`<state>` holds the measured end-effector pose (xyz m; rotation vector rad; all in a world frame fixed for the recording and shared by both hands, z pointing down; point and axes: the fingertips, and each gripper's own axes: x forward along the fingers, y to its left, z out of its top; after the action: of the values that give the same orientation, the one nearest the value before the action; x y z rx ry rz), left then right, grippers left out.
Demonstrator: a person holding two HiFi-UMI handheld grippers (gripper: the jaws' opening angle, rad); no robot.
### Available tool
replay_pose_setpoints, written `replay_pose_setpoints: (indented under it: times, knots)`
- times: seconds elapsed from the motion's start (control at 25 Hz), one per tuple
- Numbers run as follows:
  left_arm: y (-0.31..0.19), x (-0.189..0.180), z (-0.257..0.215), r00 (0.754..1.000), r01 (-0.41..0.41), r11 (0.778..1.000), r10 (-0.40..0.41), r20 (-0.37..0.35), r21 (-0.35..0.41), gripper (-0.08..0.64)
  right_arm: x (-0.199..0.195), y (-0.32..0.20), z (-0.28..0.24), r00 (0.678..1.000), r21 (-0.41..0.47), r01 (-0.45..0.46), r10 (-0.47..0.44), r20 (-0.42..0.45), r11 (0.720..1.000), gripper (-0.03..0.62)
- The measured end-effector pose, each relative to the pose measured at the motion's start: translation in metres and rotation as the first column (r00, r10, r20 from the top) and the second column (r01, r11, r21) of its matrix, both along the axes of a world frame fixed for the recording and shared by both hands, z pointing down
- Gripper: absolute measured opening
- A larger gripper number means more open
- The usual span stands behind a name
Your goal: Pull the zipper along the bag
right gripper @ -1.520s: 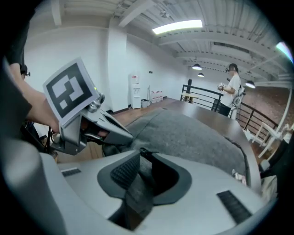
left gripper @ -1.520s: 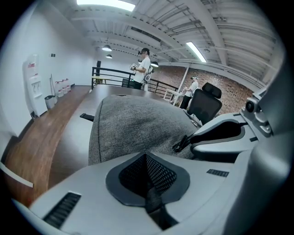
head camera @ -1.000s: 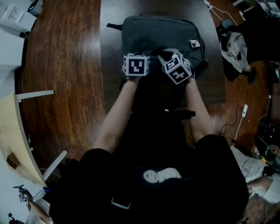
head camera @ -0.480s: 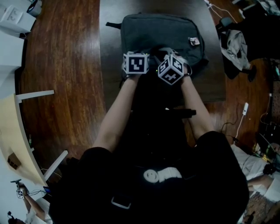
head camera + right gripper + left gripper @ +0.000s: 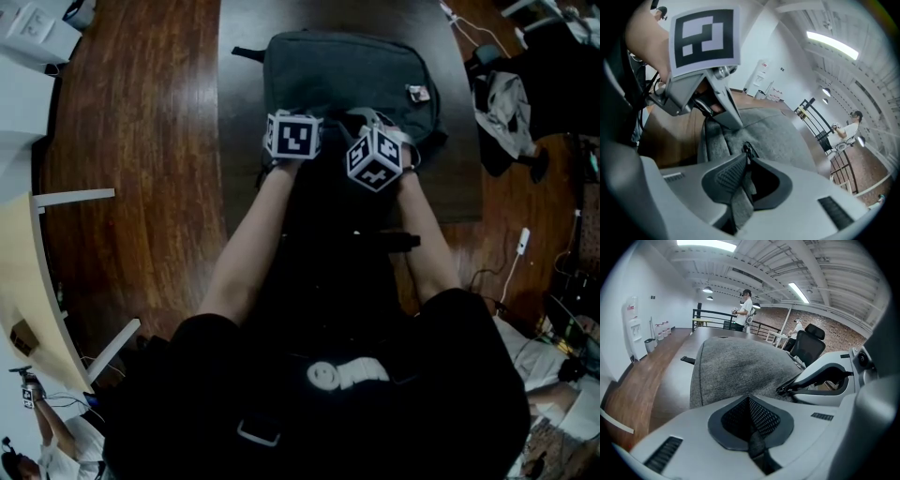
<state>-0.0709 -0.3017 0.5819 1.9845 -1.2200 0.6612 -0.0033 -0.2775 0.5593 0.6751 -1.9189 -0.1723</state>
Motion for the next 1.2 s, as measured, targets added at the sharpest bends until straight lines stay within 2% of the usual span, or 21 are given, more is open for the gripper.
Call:
replay_pose_setpoints:
  times: [0.2,0.48,0.64,0.88,1.08,1.2]
  knots:
    - [-0.003,-0.002,0.000,1.000,-0.005,1.000,0.005,0.020,0.013,0.000,0.004,-0.002,0.001,1.000,-0.016,0.009,-0.009,-0.010,1.000,0.057]
    - [-0.002,0.001,0.002,1.000,0.004,1.000,-0.004,-0.006,-0.015,0.001,0.010,-0.002,0.002,1.000,-0.060,-0.025,0.025,0.004,0.998,0.055]
    - [-0.005,-0.002,-0.001,1.000,0.011,1.000,-0.012,0.020,0.002,0.002,0.012,-0.001,0.002,0.999,-0.088,-0.037,0.038,0.018,0.995,0.054]
    - [-0.003,0.003,0.001,0.999,0.031,0.999,-0.031,0.022,-0.015,0.002,0.019,-0.001,0.000,0.999,-0.094,-0.010,0.014,0.040,0.996,0.052]
    - [-0.004,0.001,-0.002,0.996,0.053,0.999,-0.053,0.070,0.002,0.000,0.023,0.000,0.000,0.998,-0.101,0.004,0.002,0.059,0.995,0.049]
    - [-0.004,-0.002,-0.002,0.994,0.077,0.997,-0.076,0.076,-0.003,0.000,0.025,0.000,-0.003,0.998,-0.092,0.023,-0.017,0.067,0.996,0.046]
